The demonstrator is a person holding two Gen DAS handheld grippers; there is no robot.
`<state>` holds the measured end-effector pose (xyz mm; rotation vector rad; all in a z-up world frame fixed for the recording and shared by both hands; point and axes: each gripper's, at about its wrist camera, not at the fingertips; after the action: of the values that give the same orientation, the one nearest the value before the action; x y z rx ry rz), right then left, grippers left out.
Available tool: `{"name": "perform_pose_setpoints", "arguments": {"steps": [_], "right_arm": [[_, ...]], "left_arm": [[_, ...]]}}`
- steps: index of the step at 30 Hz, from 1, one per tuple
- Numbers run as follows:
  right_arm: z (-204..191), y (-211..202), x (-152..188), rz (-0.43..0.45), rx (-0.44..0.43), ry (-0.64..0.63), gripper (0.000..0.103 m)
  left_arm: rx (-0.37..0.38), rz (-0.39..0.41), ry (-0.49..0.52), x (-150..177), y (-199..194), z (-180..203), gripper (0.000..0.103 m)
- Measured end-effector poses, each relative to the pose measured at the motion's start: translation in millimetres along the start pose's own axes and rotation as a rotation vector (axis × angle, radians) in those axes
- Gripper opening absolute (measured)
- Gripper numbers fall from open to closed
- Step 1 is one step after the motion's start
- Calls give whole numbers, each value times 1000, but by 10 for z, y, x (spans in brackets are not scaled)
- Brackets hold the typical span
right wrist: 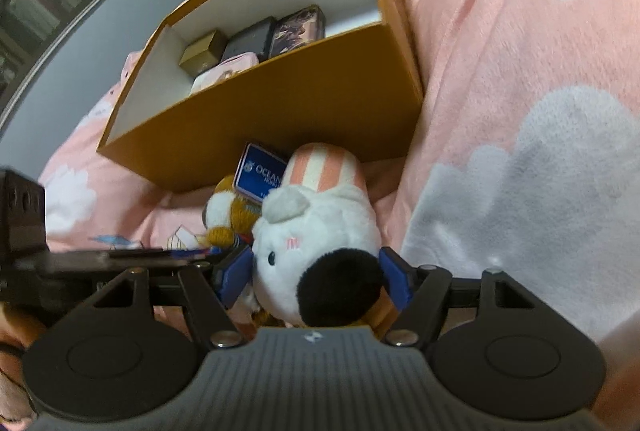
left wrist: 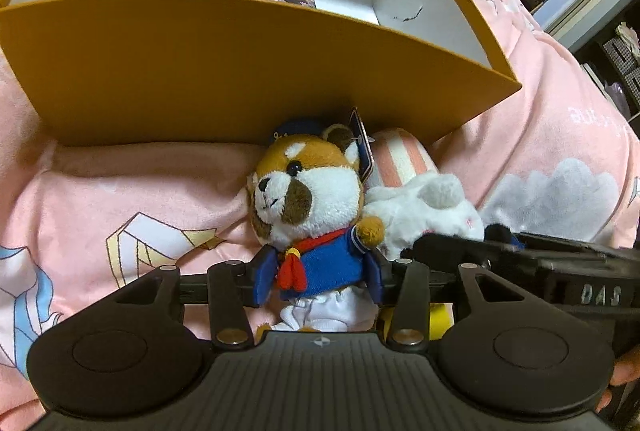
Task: Organize objects
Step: 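Grasp red-panda plush with left tool while right tool grasps striped-hat plush, then lift both plush toys and carry them over the orange box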
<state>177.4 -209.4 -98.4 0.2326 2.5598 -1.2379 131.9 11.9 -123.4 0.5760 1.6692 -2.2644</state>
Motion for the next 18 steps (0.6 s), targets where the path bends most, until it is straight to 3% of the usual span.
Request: {"name": "perform_pose_setpoints", "arguments": {"steps": [9,18], "right_arm": [[-73,-63,32,15,10,-18,63],[-258,-242,83,36,21,-96,62]], "left_arm": [[-2,19,44,75,-158,43,43],[47,124,-15,107,-583,-28,41]]}}
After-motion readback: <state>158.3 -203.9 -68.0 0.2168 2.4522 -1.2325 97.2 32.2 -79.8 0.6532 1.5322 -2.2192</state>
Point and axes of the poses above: each gripper's, at about its wrist camera, not at the fingertips, and y roughly the way its jaws point, z to its right, x to its underside, and after that the axes turned 14 degrees about y, right-handed
